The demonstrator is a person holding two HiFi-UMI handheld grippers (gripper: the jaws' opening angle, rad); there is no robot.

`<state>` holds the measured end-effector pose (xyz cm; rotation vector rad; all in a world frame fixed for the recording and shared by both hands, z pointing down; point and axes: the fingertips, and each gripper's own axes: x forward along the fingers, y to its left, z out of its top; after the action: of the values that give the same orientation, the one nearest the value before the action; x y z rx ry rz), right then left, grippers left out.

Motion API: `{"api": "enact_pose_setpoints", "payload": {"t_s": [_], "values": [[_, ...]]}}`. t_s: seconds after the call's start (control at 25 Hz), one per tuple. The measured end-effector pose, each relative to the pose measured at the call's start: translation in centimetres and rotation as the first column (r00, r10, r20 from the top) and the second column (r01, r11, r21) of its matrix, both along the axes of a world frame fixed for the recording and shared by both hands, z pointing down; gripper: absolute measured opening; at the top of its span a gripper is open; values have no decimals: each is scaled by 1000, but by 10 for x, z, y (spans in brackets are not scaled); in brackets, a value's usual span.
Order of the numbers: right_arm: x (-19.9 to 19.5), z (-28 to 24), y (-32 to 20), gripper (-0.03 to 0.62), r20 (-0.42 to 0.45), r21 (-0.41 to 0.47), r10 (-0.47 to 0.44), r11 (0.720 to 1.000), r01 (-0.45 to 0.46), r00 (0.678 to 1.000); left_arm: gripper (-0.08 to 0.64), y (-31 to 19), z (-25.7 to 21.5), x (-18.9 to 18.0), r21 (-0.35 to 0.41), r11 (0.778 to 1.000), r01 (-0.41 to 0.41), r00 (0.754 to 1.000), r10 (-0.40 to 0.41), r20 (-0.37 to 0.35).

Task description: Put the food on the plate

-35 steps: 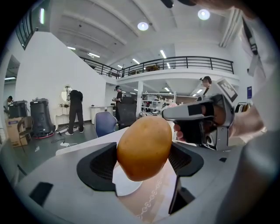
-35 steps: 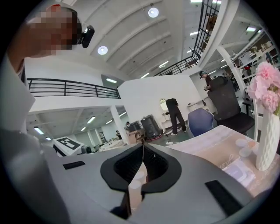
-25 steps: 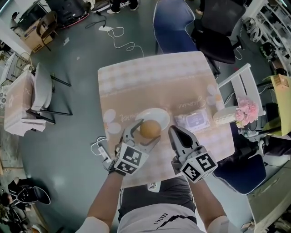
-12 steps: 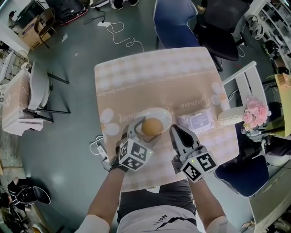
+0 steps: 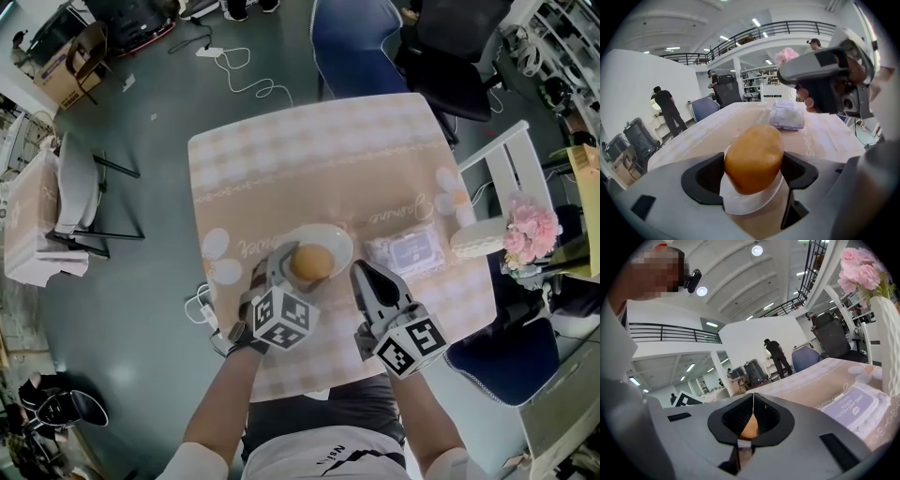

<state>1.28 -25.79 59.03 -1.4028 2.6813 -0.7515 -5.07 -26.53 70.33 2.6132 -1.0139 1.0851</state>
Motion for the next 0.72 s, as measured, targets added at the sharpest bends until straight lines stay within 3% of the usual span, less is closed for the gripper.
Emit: {"api": "enact_pose_setpoints", "payload": {"t_s": [0.2, 0.72], "values": [[2, 3, -1, 17, 4, -3, 4, 1000, -3, 1000, 370, 0, 8, 2, -24, 1000, -5, 1000, 6, 13], [2, -4, 1, 18, 7, -20, -10, 1000, 10, 1000, 370, 6, -13, 2, -51, 999, 7, 999, -10, -50]]}}
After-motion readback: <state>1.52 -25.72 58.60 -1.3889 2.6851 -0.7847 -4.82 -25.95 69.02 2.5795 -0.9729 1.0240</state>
